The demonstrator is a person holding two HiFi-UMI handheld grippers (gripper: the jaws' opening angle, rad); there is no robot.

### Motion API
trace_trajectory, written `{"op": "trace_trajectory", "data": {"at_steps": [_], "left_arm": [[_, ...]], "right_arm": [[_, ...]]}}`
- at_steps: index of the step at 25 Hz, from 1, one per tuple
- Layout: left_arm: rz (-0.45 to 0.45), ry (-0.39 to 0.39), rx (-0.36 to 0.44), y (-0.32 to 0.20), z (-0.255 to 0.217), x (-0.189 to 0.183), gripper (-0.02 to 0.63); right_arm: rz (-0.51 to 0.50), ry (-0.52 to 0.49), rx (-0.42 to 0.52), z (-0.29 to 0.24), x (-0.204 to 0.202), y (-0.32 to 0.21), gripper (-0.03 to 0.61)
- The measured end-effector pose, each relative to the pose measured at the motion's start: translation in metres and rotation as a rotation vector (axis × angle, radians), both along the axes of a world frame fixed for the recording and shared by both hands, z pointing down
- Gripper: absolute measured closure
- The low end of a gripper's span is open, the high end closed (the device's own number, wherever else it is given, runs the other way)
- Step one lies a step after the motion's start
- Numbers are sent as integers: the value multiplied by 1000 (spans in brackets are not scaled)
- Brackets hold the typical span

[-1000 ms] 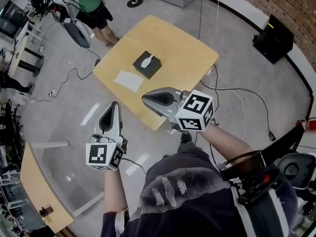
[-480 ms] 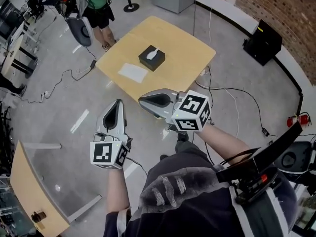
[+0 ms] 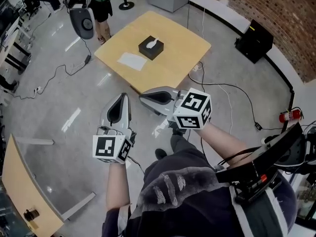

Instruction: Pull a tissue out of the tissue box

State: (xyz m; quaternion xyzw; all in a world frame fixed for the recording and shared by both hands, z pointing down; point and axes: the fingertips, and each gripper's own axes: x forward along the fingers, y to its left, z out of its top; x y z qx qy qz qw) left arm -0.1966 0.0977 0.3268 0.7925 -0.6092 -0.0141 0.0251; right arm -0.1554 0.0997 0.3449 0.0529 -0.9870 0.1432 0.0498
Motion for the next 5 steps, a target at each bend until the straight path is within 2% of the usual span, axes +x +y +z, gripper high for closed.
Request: {"op": "trace_trajectory", "data": {"at_steps": [5], "left_arm": [[12,-12,5,22,-4,1,611]], "right_arm": [[20,-7,-6,-2,7,13,580]]}}
